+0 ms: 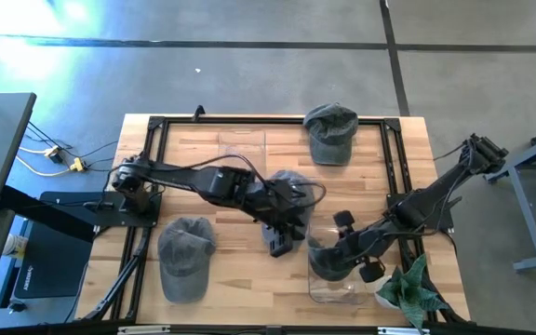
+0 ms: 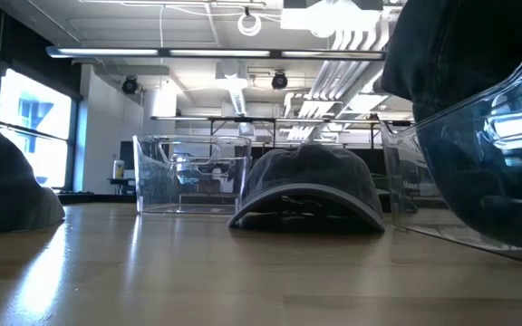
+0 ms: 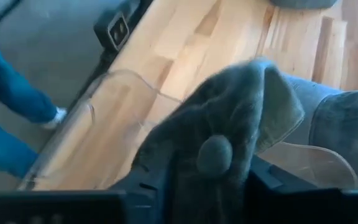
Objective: Pick & Place hat
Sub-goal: Put the left dark gray cap into the bottom transparent bin
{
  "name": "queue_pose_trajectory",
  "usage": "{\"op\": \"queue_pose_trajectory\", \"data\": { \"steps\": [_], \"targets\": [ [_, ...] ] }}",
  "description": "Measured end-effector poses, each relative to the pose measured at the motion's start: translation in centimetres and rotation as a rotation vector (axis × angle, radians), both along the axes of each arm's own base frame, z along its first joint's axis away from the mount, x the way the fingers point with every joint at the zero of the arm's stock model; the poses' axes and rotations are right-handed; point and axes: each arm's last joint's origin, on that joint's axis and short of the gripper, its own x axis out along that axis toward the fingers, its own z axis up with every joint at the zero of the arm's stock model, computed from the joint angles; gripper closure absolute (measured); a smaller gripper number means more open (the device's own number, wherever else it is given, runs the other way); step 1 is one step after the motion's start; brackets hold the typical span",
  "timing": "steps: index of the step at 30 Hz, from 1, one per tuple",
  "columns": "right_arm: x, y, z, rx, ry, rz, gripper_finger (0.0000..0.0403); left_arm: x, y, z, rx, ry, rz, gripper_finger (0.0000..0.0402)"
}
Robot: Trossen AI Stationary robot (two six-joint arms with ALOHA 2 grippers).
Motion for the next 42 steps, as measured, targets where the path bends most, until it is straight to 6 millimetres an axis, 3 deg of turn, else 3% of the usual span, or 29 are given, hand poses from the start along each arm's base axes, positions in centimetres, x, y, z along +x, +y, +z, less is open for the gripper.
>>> {"op": "queue_pose_trajectory", "data": {
  "steps": [3, 7, 9, 12, 15, 19, 22, 31, 42],
  "targets": [
    [-0.7, -0.6, 1.1, 0.073, -0.022, -0.045, 0.0231, 0.9, -0.1, 0.3, -0.048, -0.067, -0.028, 0.023],
    [-2.0, -1.5, 2.6, 0.187, -0.036, -0.092, 0.0182, 1.4, -0.1, -0.8, -0.044, -0.022, -0.045, 0.023],
    [-2.8, -1.9, 3.2, 0.255, -0.012, -0.129, 0.0169, 2.7, 0.4, -1.8, -0.017, -0.042, -0.048, 0.023],
    [-4.1, -2.6, 3.5, 0.35, 0.082, -0.182, 0.0164, 3.2, 1.1, -3.4, 0.034, 0.018, -0.083, 0.023],
    [-5.2, -3.2, 3.0, 0.362, 0.196, -0.246, 0.0167, 4.5, 1.5, -3.8, 0.051, -0.042, -0.152, 0.023],
    [-6.1, -3.5, 2.3, 0.295, 0.267, -0.308, 0.018, 5.1, 1.4, -6.3, 0.099, 0.036, -0.215, 0.023],
    [-6.1, -3.4, 2.3, 0.268, 0.251, -0.296, 0.0192, 6.6, 1.2, -7.3, 0.123, -0.026, -0.237, 0.023],
    [-5.7, -3.1, 1.6, 0.192, 0.277, -0.258, 0.0227, 7.7, 0.9, -9.7, 0.098, 0.01, -0.304, 0.023],
    [-5.9, -3.2, 1.5, 0.175, 0.293, -0.257, 0.0258, 6.7, 1.4, -6.8, 0.094, -0.048, -0.216, 0.023]
  ]
}}
